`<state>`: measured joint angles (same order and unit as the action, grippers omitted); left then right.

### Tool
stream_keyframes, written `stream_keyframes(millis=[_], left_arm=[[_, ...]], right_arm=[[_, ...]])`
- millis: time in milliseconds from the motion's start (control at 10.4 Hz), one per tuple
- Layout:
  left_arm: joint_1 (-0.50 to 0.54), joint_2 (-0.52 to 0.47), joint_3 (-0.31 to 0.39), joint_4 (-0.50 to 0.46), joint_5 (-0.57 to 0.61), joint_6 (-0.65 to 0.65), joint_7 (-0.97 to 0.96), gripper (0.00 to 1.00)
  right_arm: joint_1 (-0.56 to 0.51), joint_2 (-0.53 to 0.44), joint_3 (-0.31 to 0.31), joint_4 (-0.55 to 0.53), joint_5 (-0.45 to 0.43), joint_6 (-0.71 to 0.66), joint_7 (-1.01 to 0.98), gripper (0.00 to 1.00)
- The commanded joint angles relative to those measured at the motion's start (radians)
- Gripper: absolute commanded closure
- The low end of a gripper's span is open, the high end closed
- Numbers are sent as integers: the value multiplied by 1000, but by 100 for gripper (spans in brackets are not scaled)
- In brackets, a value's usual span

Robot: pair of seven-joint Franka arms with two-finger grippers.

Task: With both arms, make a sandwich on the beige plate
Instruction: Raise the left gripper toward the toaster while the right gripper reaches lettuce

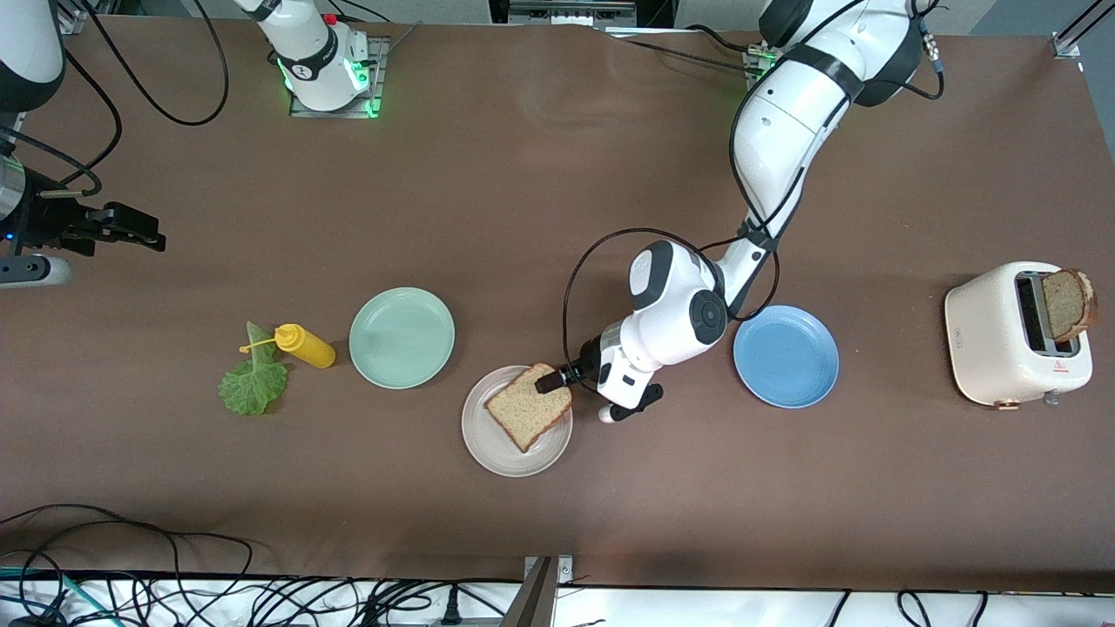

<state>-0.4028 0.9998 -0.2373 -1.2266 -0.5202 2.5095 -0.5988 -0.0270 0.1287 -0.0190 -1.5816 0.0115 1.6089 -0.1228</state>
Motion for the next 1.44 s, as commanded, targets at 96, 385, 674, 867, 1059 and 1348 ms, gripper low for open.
stream_keyframes(millis=[96,385,674,867,1059,1348], left_arm=[[21,-56,39,-1,57,-136,8,0],[64,-131,71,6,121,-271,5,0],[151,-231,78,7,260,-443,8,0],[208,-308,78,7,369,-564,11,0],[255,-387,76,7,455,-668,14,0],[298,-499,78,9,573,-797,14,0]], right_arm=[[-7,17,4,22,13,-3,-23,0],[-2,107,5,37,15,-1,-31,0],[-4,118,5,48,12,-1,-32,0],[-5,126,5,49,15,5,-35,0],[-2,130,5,49,8,17,-32,0],[-8,194,2,49,14,61,-37,0]])
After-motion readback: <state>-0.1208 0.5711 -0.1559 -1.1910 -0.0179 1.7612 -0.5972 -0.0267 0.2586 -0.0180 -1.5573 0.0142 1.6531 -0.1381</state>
